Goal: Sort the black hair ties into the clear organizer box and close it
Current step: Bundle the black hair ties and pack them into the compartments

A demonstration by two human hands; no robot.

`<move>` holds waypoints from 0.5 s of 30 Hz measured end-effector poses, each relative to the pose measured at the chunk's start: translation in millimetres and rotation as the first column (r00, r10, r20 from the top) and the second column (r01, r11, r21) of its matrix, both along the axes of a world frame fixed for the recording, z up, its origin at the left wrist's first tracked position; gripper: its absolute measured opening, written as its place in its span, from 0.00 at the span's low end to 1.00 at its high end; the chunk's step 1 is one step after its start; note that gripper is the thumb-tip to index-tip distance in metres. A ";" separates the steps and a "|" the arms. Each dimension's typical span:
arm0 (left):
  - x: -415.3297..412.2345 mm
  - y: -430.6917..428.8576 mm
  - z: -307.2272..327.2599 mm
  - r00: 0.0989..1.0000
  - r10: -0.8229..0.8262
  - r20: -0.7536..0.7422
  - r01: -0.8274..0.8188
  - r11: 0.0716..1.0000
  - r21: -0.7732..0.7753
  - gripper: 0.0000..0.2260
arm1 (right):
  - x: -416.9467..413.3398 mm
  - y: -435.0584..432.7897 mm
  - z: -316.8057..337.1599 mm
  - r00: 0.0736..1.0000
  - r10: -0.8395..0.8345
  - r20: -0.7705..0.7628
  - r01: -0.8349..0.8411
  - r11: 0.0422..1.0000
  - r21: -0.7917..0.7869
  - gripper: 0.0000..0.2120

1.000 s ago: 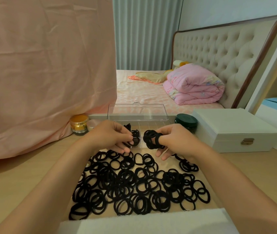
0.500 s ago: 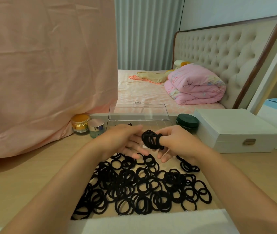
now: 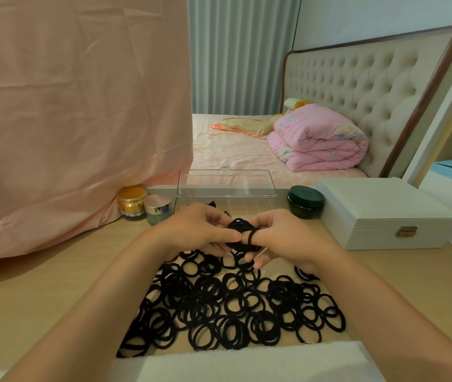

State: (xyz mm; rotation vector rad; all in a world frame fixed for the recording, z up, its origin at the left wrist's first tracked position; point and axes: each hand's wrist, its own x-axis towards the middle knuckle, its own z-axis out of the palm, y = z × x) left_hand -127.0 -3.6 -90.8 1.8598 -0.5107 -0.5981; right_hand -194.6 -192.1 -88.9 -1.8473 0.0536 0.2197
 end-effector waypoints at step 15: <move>17.6 20.8 0.7 0.984 0.069 0.163 -0.092 0.986 0.137 0.03 | -7.2 -2.7 4.1 0.988 0.141 -0.065 -0.127 0.498 -0.858 0.19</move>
